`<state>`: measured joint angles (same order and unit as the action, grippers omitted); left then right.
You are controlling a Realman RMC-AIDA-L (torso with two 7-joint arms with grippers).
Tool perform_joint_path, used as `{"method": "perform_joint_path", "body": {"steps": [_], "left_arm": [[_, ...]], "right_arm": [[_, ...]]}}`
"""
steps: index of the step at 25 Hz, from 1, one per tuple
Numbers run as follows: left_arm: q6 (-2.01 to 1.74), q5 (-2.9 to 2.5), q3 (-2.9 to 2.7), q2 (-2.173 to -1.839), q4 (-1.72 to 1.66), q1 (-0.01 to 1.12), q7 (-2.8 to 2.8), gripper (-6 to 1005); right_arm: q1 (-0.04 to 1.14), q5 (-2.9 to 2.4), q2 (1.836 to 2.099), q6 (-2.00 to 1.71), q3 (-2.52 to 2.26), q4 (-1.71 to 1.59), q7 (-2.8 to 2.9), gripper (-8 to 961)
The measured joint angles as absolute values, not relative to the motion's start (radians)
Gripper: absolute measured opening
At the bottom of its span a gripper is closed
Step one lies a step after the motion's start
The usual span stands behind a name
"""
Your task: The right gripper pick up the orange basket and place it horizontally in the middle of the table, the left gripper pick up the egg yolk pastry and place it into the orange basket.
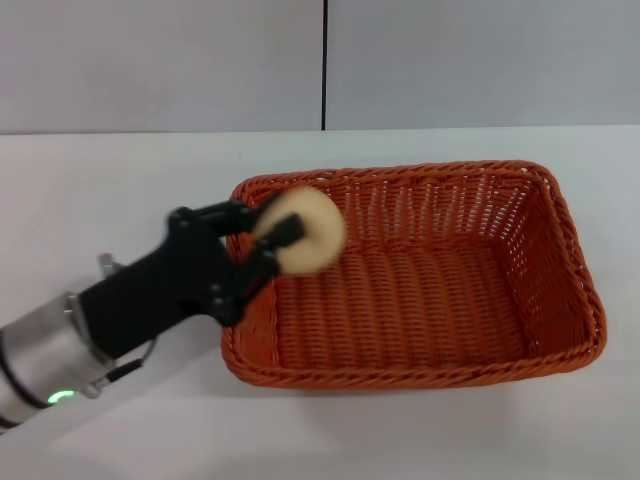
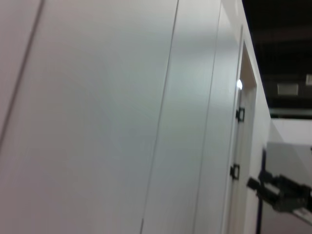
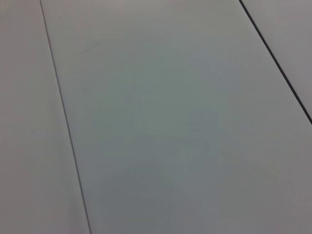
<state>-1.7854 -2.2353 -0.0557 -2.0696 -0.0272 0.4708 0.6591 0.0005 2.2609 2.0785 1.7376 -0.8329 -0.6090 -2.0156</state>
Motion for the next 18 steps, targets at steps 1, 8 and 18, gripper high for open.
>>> {"method": "perform_joint_path", "body": {"steps": [1,8,18], "left_arm": [[-1.785,-2.235,-0.056,-2.07,-0.027,0.471,0.659,176],[-1.696,-2.237,-0.095,-2.069,-0.001,0.494,0.658,334],[-1.771,-2.227,0.118,-2.059,-0.133,0.385,0.694,596]], "right_arm": [[0.0,2.261,2.078,1.738,-0.833,-0.609,-2.016,519],[-0.005,2.261,2.079,1.74,-0.826,-0.585,-2.017,518],[0.018,2.267,2.076,1.734,-0.815,-0.526,-2.097,518]]}}
